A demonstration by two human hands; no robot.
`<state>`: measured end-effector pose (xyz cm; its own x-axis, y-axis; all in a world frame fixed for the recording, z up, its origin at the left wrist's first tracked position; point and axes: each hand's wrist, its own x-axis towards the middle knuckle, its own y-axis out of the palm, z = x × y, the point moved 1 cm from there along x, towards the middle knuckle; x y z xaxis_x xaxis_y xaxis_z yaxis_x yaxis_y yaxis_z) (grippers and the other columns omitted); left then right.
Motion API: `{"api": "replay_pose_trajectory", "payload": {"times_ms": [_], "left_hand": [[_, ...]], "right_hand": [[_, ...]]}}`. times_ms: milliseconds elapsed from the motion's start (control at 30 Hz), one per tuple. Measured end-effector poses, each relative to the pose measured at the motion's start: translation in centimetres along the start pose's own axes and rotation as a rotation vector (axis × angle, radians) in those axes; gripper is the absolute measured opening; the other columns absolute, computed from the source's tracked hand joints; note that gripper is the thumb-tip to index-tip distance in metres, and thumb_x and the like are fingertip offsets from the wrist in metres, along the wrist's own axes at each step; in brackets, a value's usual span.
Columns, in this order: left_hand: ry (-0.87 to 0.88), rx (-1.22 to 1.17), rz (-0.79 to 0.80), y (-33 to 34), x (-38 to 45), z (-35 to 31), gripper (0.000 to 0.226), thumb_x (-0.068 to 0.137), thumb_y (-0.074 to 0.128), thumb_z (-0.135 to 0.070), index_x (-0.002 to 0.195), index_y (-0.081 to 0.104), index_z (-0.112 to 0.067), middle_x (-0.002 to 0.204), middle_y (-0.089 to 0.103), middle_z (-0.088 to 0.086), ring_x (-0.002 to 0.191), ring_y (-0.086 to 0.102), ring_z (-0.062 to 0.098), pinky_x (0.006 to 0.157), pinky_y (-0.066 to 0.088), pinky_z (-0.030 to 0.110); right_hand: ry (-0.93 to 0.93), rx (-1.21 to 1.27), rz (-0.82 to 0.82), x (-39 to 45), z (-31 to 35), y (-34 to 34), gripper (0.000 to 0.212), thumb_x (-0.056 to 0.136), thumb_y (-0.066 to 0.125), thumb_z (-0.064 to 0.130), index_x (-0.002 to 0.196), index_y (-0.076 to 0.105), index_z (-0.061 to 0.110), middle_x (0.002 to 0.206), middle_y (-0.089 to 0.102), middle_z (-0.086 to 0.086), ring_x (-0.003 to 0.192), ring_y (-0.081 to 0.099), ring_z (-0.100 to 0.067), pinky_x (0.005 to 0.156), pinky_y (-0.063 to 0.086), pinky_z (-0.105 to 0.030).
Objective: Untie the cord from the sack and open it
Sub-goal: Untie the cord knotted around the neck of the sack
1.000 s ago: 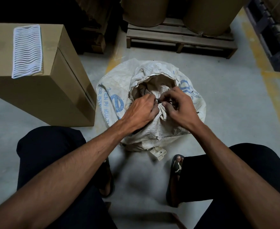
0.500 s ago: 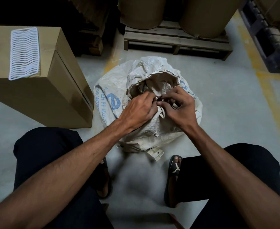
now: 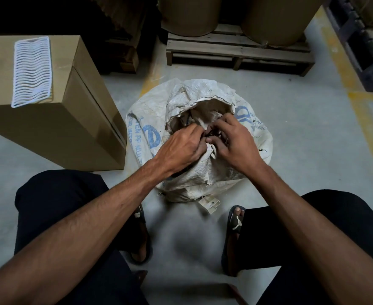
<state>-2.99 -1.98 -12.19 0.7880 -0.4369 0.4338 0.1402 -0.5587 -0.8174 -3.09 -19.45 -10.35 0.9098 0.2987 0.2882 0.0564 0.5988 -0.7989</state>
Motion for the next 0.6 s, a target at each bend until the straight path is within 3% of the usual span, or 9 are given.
{"api": "replay_pose_trajectory", "payload": {"times_ms": [133, 267, 600], "left_hand": [[0.004, 0.004, 0.007, -0.03, 0.34, 0.04, 0.013, 0.095, 0.06, -0.012, 0.09, 0.058, 0.0, 0.078, 0.053, 0.014, 0.063, 0.053, 0.028, 0.058, 0.042, 0.039], [0.023, 0.012, 0.04, 0.27, 0.21, -0.12, 0.018, 0.096, 0.052, -0.016, 0.088, 0.057, 0.0, 0.077, 0.052, 0.015, 0.061, 0.052, 0.03, 0.053, 0.044, 0.042], [0.029, -0.001, 0.034, -0.01, 0.48, -0.22, 0.011, 0.096, 0.06, -0.008, 0.091, 0.057, 0.001, 0.08, 0.052, 0.015, 0.065, 0.052, 0.029, 0.057, 0.046, 0.043]], "right_hand": [[0.024, -0.067, -0.016, 0.0, 0.21, -0.24, 0.025, 0.091, 0.073, 0.035, 0.108, 0.07, 0.018, 0.108, 0.059, 0.004, 0.091, 0.061, -0.021, 0.066, 0.049, -0.035], [0.074, -0.153, -0.007, -0.08, 0.25, -0.32, 0.023, 0.088, 0.075, 0.041, 0.104, 0.074, 0.025, 0.108, 0.06, 0.01, 0.091, 0.062, -0.019, 0.062, 0.035, -0.028], [0.025, -0.261, -0.018, -0.19, 0.56, 0.53, 0.015, 0.096, 0.063, 0.025, 0.106, 0.058, 0.015, 0.108, 0.054, 0.0, 0.083, 0.059, -0.025, 0.055, 0.034, -0.03]]}}
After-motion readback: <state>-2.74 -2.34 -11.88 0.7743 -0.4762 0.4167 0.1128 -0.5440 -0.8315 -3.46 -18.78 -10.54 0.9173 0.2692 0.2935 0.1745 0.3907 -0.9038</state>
